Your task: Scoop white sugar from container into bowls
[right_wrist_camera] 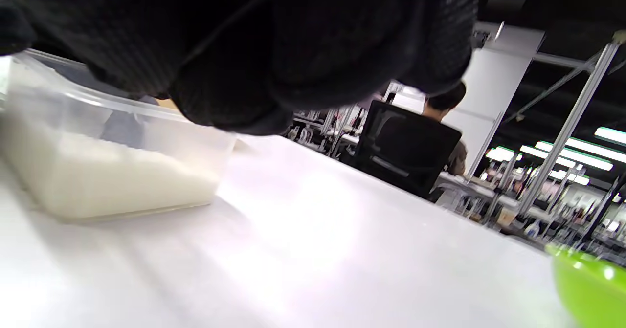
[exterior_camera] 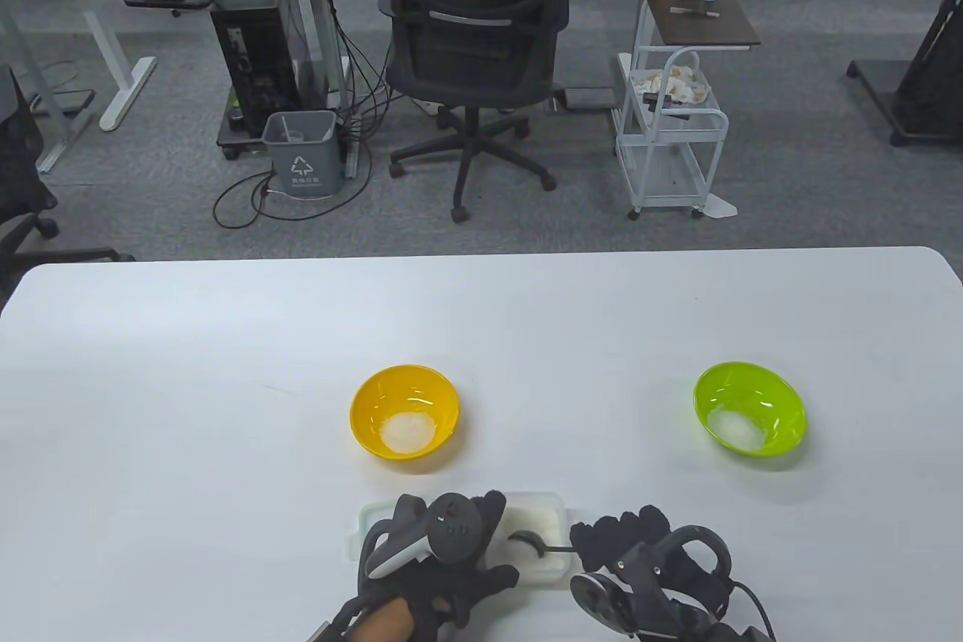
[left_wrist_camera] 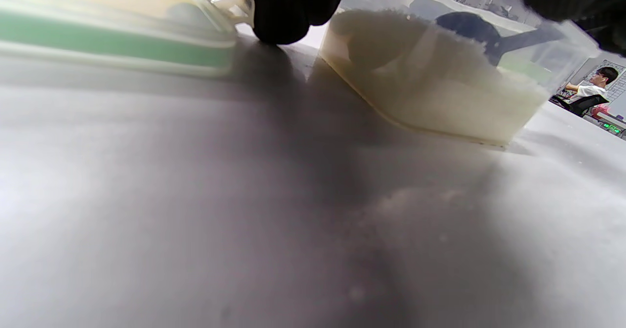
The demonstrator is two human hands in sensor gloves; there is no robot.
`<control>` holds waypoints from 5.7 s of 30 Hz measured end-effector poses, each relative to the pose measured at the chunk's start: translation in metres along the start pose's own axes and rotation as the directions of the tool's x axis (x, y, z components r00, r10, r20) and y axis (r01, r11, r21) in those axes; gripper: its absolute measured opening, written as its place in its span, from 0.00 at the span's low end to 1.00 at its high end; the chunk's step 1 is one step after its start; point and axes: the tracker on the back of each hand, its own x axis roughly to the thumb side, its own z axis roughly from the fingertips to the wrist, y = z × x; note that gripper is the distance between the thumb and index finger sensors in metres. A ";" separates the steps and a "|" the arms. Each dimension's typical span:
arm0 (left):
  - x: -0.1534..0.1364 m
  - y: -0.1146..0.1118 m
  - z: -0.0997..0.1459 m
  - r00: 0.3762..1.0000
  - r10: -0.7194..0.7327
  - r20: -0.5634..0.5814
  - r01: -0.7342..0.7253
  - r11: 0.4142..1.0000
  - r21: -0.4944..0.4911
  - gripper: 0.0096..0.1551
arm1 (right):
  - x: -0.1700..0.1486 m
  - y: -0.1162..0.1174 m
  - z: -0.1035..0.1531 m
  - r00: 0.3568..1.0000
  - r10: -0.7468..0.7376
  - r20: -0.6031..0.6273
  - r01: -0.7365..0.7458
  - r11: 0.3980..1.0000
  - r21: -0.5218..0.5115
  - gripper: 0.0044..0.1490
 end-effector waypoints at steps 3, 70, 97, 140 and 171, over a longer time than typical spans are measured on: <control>0.000 0.000 0.000 1.000 0.001 0.000 -0.001 1.000 0.000 0.58 | -0.006 0.003 0.000 0.998 -0.069 -0.015 0.069 0.997 0.016 0.26; 0.001 0.001 -0.001 1.000 -0.007 -0.001 0.007 1.000 -0.017 0.58 | -0.231 0.082 0.074 0.077 -0.455 -0.887 0.448 0.811 -0.377 0.27; 0.000 0.000 -0.001 1.000 -0.002 -0.002 0.002 1.000 -0.015 0.58 | -0.215 0.076 0.060 0.273 -0.283 -0.919 0.269 0.940 -0.209 0.29; 0.001 0.000 -0.001 1.000 -0.001 -0.006 0.000 1.000 -0.024 0.58 | -0.126 0.096 0.010 0.623 -0.214 -0.752 0.434 0.895 0.105 0.32; 0.001 -0.001 -0.001 1.000 0.006 -0.006 -0.007 1.000 -0.024 0.58 | -0.089 0.027 0.017 0.924 -0.188 -0.332 0.160 0.981 -0.109 0.54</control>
